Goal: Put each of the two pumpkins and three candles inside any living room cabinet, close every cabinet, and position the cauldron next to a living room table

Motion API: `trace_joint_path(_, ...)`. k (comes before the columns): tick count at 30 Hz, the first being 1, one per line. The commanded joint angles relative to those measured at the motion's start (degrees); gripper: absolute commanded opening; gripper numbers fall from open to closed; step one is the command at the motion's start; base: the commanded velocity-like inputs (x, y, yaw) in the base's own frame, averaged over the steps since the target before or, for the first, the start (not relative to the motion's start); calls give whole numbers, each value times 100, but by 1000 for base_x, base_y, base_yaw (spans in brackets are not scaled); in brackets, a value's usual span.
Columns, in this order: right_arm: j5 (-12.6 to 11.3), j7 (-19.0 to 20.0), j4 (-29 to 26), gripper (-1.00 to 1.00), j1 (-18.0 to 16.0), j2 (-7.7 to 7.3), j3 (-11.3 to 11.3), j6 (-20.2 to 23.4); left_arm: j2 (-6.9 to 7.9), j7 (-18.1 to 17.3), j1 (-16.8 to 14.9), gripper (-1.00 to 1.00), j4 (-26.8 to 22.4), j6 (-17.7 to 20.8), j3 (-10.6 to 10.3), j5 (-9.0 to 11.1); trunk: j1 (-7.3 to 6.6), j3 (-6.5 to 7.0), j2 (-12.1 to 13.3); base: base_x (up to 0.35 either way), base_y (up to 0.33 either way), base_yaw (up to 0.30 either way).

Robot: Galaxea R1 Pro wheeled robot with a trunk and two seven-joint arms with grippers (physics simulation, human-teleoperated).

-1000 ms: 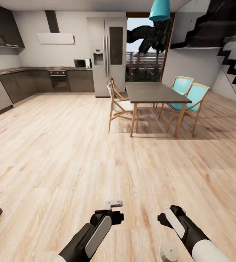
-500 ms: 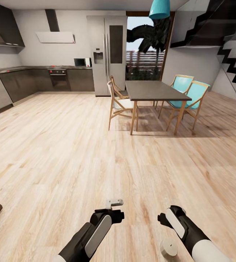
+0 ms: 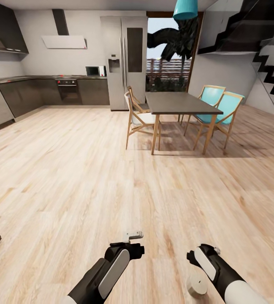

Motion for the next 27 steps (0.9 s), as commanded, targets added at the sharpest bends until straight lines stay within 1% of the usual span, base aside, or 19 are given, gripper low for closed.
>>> trace_joint_path(1, -57, -45, 29, 100, -4, -9, 48, -90, 2, 59, -5, 100, -7, 2, -11, 60, 22, -24, -44, 0, 0, 0)
trace_joint_path(4, -57, 93, 122, 100, -4, -22, 96, -252, 2, 59, -5, 100, -7, 3, -11, 60, 88, -77, -164, 0, 0, 0)
trace_joint_path(7, -57, 286, 190, 100, -4, -26, 117, -315, 2, 59, -5, 100, -7, 4, -11, 60, 153, -131, -285, 0, 0, 0)
trace_joint_path(10, -57, 371, 264, 100, -4, -27, 123, -334, 2, 59, -5, 100, -7, 4, -11, 60, 219, -185, -405, 0, 0, 0)
trace_joint_path(27, -55, 394, 321, 100, -4, -33, 125, -444, 2, 59, -5, 100, -12, 12, -7, 64, 593, -490, -1087, 0, 0, 0)
